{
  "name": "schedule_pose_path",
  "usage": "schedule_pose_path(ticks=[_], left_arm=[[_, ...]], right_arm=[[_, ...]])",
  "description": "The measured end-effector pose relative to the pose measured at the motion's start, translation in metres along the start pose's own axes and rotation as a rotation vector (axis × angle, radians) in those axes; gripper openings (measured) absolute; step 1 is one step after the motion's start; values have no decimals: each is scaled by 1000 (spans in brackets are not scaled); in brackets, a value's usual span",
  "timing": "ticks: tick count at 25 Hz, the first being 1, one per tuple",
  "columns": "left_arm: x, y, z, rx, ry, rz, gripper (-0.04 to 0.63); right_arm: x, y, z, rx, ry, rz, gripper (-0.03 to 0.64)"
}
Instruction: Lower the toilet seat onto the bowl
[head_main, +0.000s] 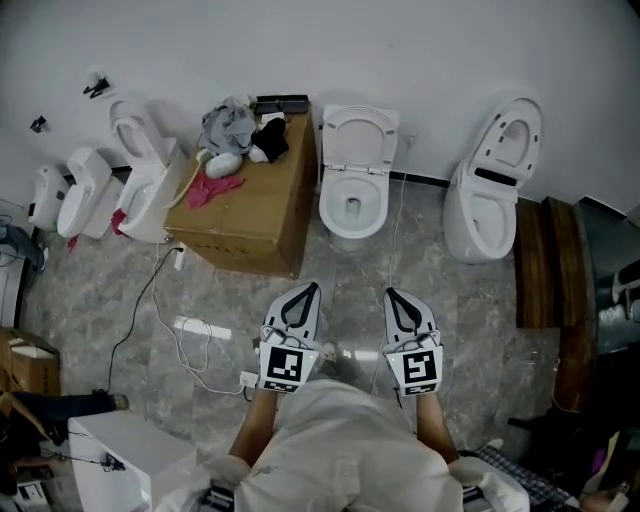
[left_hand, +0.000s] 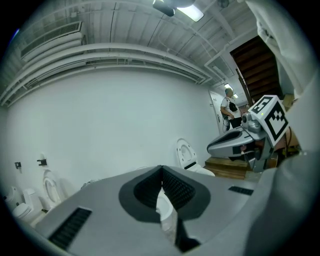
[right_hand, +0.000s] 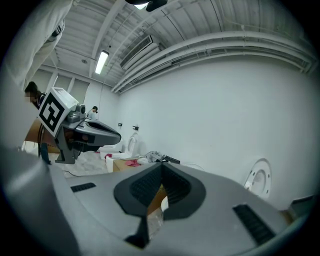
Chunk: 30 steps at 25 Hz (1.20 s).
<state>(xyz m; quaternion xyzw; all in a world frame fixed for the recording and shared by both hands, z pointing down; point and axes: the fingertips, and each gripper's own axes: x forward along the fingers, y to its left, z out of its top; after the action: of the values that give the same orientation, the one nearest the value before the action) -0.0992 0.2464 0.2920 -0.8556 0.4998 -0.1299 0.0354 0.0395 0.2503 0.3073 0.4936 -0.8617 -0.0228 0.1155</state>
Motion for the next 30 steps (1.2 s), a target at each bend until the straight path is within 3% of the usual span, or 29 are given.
schedule_pose_path(ticks=[13, 30], left_arm=[[74, 73, -5, -9, -19, -70, 12], [145, 109, -11, -27, -13, -62, 12]], right_arm=[[90, -13, 12, -21, 45, -49, 6], [160, -64, 6, -14, 36, -69, 6]])
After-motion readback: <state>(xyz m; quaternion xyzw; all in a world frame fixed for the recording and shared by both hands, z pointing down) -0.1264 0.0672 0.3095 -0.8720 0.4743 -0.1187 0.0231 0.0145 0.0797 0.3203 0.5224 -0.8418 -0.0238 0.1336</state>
